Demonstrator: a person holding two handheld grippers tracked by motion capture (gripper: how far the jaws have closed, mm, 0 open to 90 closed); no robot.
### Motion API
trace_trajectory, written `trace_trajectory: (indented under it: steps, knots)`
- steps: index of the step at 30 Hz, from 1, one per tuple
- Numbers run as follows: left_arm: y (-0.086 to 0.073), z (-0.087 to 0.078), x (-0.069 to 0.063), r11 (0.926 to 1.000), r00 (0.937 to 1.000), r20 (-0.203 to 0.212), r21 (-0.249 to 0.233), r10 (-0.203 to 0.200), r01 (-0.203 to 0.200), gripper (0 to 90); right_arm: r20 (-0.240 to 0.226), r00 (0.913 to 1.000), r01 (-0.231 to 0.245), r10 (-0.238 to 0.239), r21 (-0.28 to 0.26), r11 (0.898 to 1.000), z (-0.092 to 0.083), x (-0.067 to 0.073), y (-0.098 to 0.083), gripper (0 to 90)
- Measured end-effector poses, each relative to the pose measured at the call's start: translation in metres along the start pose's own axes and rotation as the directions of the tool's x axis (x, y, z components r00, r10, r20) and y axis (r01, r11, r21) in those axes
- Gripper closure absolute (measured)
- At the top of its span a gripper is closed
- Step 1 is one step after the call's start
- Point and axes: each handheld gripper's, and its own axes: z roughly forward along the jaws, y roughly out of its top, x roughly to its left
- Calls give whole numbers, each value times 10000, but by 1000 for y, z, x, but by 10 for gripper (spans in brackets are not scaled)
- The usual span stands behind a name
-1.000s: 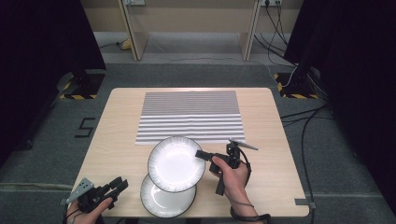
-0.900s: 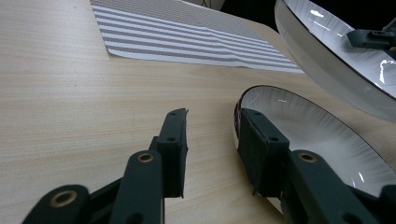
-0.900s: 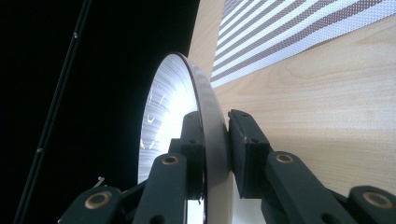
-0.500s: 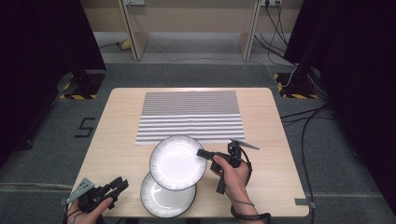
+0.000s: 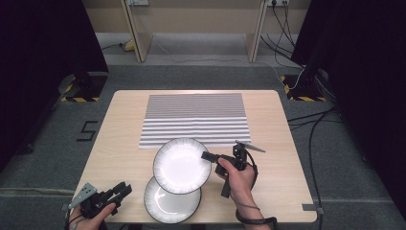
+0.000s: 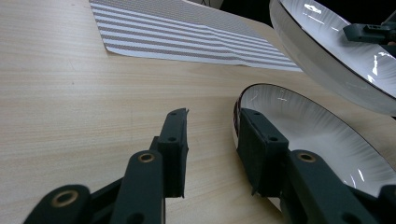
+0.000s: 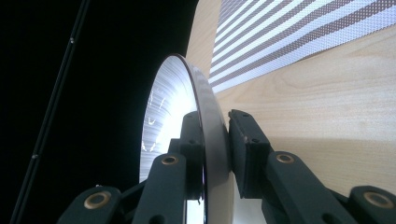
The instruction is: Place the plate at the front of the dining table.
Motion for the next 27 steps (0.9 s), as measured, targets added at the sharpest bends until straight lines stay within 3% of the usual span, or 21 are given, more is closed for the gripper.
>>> trace_trajectory:
  steps: [27]
  knots:
    - [0,0,0,10000,10000,-3,-30,8,-8,629,67,9999,78,-77,-229,9997,6,6,14,761]
